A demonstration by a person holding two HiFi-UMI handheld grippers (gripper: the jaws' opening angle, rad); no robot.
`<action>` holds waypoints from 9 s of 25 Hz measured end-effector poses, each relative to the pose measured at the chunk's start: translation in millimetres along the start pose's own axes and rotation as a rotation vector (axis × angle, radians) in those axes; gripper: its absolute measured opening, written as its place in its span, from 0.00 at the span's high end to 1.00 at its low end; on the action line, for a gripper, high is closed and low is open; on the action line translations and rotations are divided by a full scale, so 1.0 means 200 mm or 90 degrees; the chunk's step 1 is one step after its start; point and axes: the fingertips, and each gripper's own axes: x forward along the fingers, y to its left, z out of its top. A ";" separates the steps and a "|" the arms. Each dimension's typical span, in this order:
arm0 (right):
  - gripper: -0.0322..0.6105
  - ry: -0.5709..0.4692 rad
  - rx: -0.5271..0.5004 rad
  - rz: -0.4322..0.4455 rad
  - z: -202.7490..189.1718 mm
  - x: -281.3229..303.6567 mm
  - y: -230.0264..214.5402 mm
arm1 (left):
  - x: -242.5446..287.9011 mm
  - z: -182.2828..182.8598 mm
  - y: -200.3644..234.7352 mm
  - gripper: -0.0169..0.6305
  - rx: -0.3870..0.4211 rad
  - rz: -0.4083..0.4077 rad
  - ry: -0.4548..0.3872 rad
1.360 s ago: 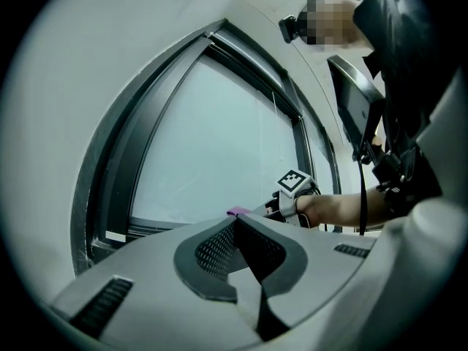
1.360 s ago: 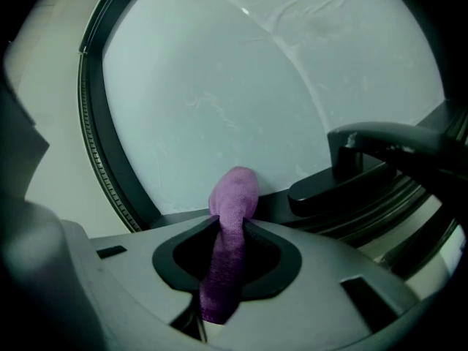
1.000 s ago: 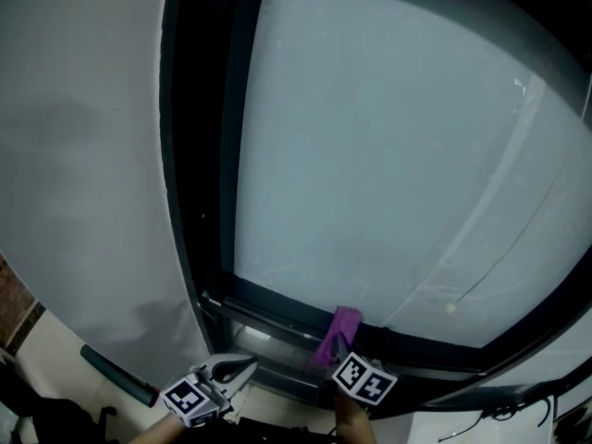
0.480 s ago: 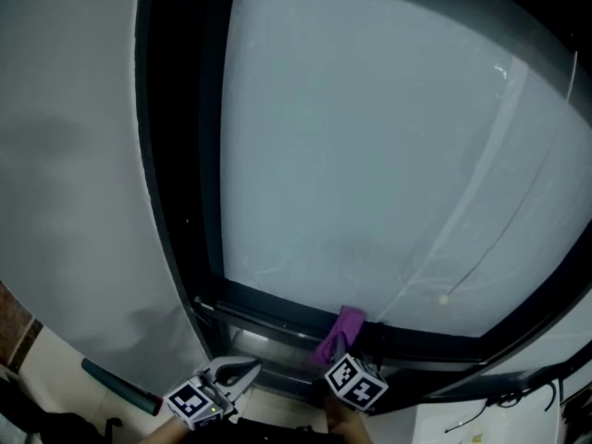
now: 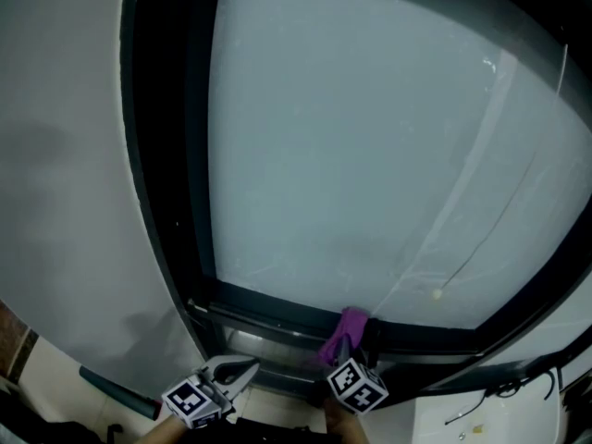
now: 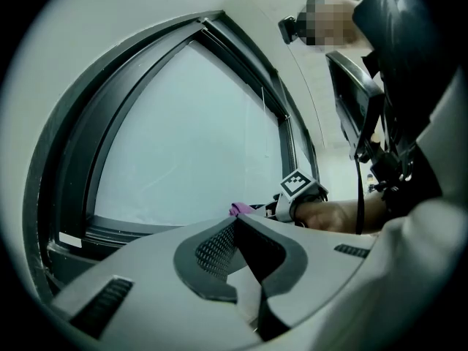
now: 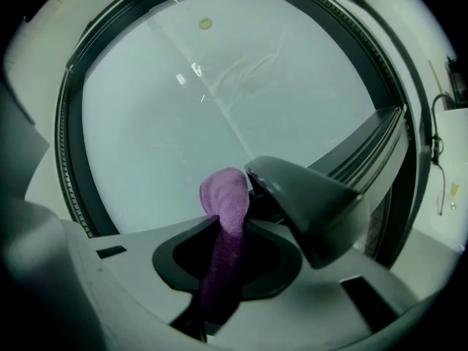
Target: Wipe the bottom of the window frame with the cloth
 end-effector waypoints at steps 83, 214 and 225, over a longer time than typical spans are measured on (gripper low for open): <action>0.82 0.135 -0.483 -0.045 0.47 -0.05 -0.77 | 0.69 0.02 -0.50 0.97 0.028 -0.066 -0.012; 0.82 -0.116 -0.261 -0.210 0.45 -0.98 -1.42 | 1.14 0.08 -0.61 0.97 0.022 -0.234 -0.058; 0.83 -0.145 -0.229 -0.190 0.42 -1.03 -1.37 | 1.14 0.07 -0.62 0.97 0.008 -0.217 -0.047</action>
